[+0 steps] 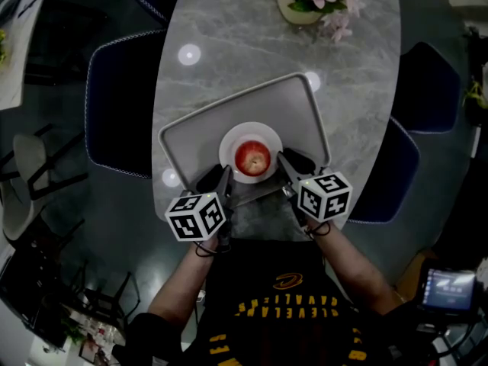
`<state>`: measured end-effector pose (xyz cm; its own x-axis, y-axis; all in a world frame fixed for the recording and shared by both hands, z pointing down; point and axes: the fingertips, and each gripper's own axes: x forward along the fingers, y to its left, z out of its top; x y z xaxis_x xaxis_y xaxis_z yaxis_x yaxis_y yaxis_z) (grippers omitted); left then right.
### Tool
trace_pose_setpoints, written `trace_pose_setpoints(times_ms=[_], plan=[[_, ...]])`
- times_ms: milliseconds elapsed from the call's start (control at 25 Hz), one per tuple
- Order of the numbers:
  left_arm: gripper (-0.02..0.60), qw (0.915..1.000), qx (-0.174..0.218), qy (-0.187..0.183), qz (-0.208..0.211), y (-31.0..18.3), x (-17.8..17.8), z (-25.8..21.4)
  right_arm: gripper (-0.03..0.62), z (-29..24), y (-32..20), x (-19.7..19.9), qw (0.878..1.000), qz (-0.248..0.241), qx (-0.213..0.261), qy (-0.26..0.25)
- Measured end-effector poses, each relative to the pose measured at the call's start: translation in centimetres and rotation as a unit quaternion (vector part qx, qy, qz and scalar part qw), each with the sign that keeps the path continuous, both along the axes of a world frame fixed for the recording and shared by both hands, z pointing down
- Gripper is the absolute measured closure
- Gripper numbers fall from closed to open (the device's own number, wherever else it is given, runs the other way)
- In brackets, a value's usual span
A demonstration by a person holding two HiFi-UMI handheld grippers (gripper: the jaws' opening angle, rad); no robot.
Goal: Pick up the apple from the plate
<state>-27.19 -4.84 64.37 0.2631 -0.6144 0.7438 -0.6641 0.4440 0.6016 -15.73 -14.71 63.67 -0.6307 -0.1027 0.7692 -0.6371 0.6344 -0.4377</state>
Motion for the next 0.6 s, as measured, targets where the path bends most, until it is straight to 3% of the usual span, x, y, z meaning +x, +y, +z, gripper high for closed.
trace_pose_setpoints(times_ms=[400, 600], plan=[[0.483, 0.9996, -0.007, 0.025, -0.013, -0.03, -0.07, 0.15, 0.514, 0.64, 0.35, -0.26, 0.999, -0.009, -0.026, 0.017], [0.483, 0.9982, -0.010, 0.055, -0.024, -0.09, -0.20, 0.34, 0.516, 0.89, 0.27, -0.25, 0.999, -0.005, -0.039, 0.018]])
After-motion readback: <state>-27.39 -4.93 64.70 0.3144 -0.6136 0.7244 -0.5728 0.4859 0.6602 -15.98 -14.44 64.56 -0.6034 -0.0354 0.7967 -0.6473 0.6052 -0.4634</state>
